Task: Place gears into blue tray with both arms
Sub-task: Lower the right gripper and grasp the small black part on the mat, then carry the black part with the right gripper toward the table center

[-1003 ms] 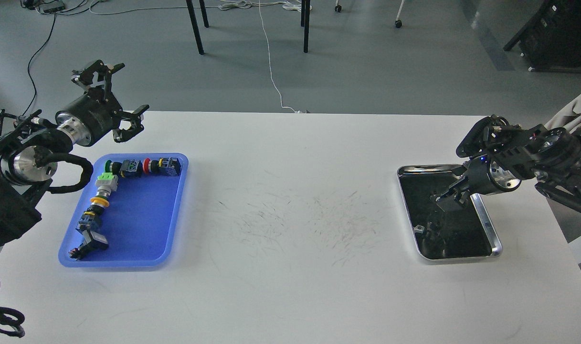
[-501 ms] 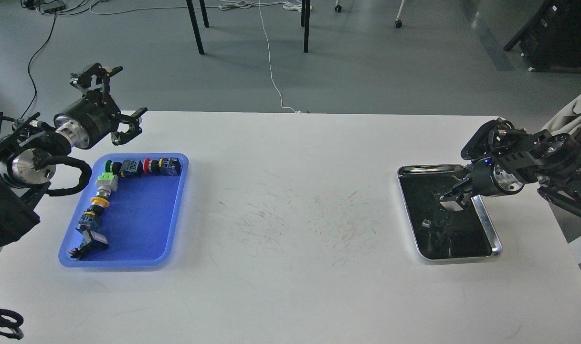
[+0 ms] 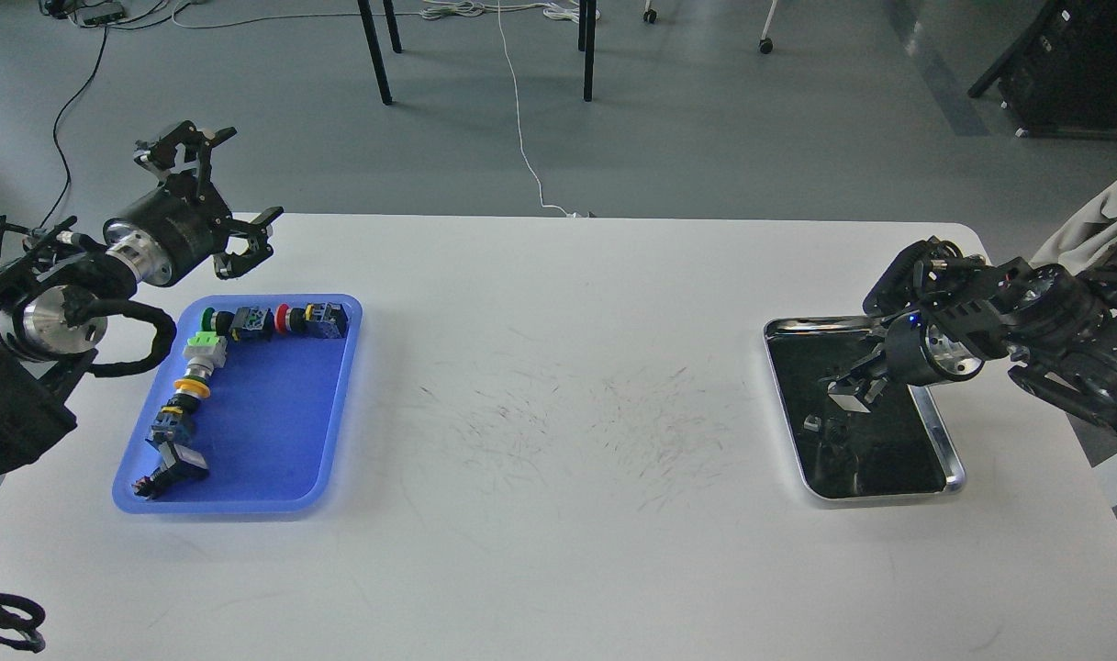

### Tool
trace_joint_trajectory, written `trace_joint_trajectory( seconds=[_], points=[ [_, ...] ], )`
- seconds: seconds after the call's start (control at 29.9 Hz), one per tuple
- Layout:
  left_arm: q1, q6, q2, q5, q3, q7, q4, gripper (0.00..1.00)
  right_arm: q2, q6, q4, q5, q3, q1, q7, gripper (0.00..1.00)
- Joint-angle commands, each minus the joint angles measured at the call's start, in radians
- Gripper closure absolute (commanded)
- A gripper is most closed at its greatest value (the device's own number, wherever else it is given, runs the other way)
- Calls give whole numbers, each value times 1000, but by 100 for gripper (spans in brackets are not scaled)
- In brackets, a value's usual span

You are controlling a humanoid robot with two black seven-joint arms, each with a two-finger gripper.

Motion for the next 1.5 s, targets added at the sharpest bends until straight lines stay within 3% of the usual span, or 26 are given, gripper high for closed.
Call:
trace_joint_trajectory(
  seconds=[0.0,0.13,0.43,0.77,1.0,1.24,1.47],
  points=[
    [0,-1,1,0,0,0,0,2,17,-2,-24,0,3,-10,0,36],
    [0,-1,1,0,0,0,0,2,25,-2,-29,0,5,-10,0,37],
    [0,-1,10,0,0,0,0,2,28,0,-20,0,-1,-9,0,56],
    [0,-1,8,0,0,0,0,2,25,3,-23,-2,-4,-6,0,65],
    [0,0,8,0,0,0,0,2,25,3,-27,-2,-6,-3,0,78],
    [0,0,8,0,0,0,0,2,25,6,-26,-2,-6,-4,0,99],
    [0,0,10,0,0,0,0,2,27,6,-23,-2,-3,11,0,99]
  ],
)
